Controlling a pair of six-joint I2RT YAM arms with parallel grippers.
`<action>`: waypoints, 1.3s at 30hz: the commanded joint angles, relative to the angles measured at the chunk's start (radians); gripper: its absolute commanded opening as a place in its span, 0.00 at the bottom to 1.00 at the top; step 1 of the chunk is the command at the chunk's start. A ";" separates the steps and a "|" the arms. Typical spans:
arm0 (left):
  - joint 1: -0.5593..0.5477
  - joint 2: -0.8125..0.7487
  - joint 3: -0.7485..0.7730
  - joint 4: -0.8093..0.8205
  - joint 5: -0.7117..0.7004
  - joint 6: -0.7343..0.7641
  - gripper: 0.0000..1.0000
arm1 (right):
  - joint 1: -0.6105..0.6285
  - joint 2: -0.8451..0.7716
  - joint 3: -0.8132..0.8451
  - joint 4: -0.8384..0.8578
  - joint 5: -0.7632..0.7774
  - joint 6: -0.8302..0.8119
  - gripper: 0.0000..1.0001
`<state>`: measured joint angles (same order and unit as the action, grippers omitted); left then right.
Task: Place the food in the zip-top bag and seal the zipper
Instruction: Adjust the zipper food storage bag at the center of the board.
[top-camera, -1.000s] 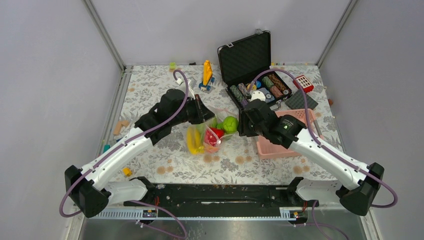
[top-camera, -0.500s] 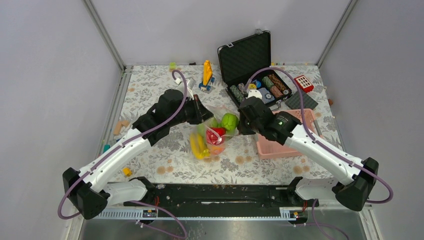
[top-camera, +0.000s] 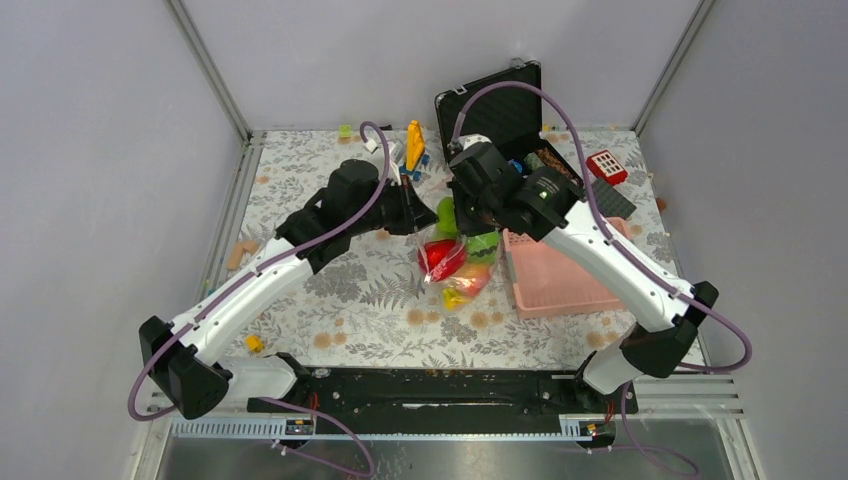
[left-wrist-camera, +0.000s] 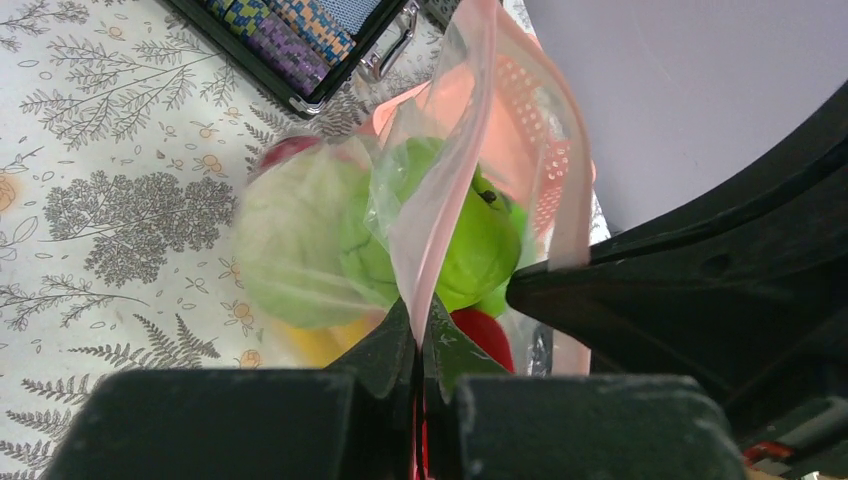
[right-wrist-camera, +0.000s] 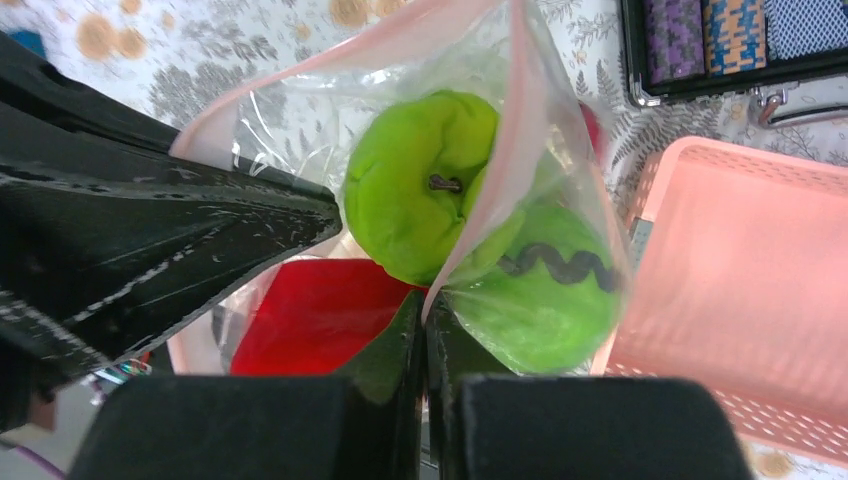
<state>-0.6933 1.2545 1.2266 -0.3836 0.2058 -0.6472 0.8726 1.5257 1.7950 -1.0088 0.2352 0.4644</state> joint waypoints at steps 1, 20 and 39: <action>-0.013 -0.017 0.075 0.058 -0.010 -0.003 0.00 | 0.035 0.043 0.067 -0.061 0.001 -0.041 0.00; -0.081 -0.010 -0.018 0.151 0.074 -0.037 0.00 | 0.060 -0.039 -0.116 0.267 -0.109 0.049 0.00; -0.082 -0.092 -0.063 0.027 -0.024 0.146 0.46 | 0.059 -0.260 -0.452 0.407 0.001 0.187 0.00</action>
<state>-0.7685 1.2102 1.1362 -0.3763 0.1570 -0.5426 0.9287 1.3098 1.3602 -0.7059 0.1757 0.5934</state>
